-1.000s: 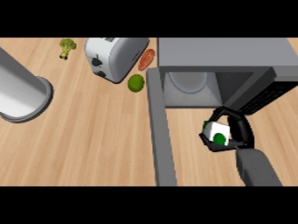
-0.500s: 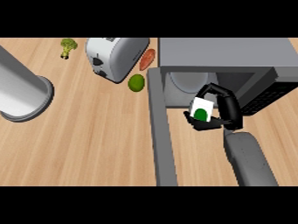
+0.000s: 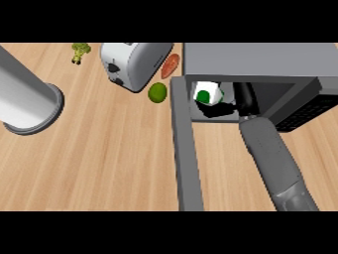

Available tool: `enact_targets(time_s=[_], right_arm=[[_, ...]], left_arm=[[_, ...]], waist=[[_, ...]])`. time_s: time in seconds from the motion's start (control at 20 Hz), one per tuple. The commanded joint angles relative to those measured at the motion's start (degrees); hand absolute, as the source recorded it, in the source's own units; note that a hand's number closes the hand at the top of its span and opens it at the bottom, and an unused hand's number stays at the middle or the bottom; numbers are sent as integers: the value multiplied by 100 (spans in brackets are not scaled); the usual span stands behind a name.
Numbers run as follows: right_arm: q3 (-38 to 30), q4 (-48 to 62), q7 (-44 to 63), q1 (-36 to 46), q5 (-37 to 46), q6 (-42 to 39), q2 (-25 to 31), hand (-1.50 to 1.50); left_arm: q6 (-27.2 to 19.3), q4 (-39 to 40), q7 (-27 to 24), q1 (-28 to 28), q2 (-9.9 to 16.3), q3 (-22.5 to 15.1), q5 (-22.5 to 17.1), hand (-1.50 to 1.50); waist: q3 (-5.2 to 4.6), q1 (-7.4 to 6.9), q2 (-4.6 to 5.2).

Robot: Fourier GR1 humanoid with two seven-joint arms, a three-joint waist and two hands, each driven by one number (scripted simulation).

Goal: Pick up the milk, place it into the microwave and close the microwave

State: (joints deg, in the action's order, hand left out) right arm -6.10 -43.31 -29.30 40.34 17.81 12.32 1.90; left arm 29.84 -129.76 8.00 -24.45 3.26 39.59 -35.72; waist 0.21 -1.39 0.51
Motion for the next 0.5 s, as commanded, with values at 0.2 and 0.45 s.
enact_targets(time_s=[0.2, 0.45], right_arm=[[-338, 1878, -180, 1396, 433, 1062, 219, 150], [-603, 2513, -295, 1785, 384, 1512, 301, 150]], left_arm=[[104, 174, -14, 143, 27, -2, -12, -150], [116, 254, 23, 327, -14, -197, 80, -150]], waist=[[-14, -197, 60], [-11, -278, 121]])
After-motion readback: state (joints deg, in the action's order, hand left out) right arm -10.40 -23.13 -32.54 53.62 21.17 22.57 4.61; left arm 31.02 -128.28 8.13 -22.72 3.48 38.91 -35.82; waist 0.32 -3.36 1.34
